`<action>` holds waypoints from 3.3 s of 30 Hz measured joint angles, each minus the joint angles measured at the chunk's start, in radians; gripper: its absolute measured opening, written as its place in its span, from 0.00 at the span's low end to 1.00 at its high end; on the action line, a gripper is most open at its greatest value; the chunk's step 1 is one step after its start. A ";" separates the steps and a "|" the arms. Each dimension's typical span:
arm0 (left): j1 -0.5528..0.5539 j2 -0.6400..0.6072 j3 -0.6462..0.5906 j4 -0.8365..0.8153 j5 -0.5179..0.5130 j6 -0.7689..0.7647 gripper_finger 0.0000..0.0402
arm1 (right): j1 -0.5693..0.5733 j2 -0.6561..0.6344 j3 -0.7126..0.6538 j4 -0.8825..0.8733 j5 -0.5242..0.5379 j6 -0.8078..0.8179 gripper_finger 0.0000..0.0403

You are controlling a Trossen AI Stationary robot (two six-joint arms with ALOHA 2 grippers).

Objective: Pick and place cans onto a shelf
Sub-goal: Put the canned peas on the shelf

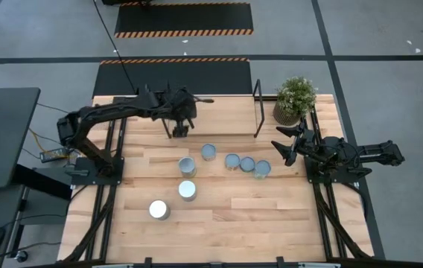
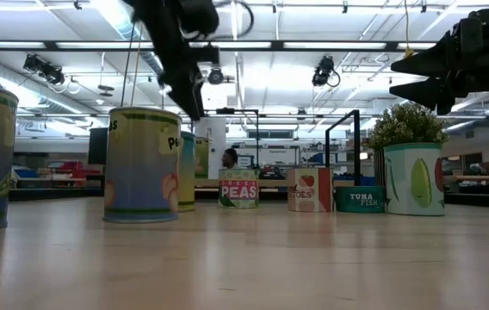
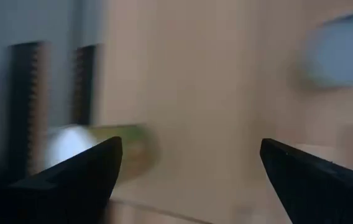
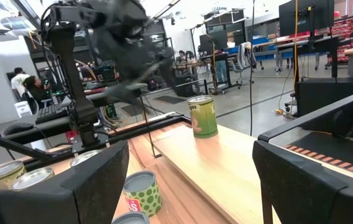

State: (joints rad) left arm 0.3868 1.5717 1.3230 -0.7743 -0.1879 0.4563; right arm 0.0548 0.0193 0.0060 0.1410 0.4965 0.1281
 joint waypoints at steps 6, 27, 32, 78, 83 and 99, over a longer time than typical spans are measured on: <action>-0.119 -0.063 0.039 -0.260 0.244 -0.251 0.97 | 0.000 0.000 0.000 0.000 0.000 0.000 0.87; -0.770 -0.066 -0.002 -0.496 0.268 -1.132 0.97 | 0.000 0.000 0.000 0.000 0.000 0.000 0.87; -0.881 -0.066 -0.010 -0.464 0.265 -1.240 0.97 | 0.000 0.000 0.000 0.000 0.000 0.000 0.87; -1.091 -0.066 -0.397 0.111 0.058 -1.304 0.97 | 0.000 0.000 0.000 0.000 0.000 0.000 0.87; -1.067 -0.066 -0.397 0.159 0.063 -1.297 0.93 | 0.000 0.000 0.000 0.000 0.000 0.000 0.87; -0.949 -0.068 -0.255 -0.069 0.115 -1.224 0.78 | 0.000 0.000 0.000 0.000 0.000 0.000 0.87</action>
State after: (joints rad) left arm -0.5619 1.5038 1.0679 -0.8434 -0.0731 -0.7678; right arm 0.0548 0.0194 0.0059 0.1410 0.4966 0.1283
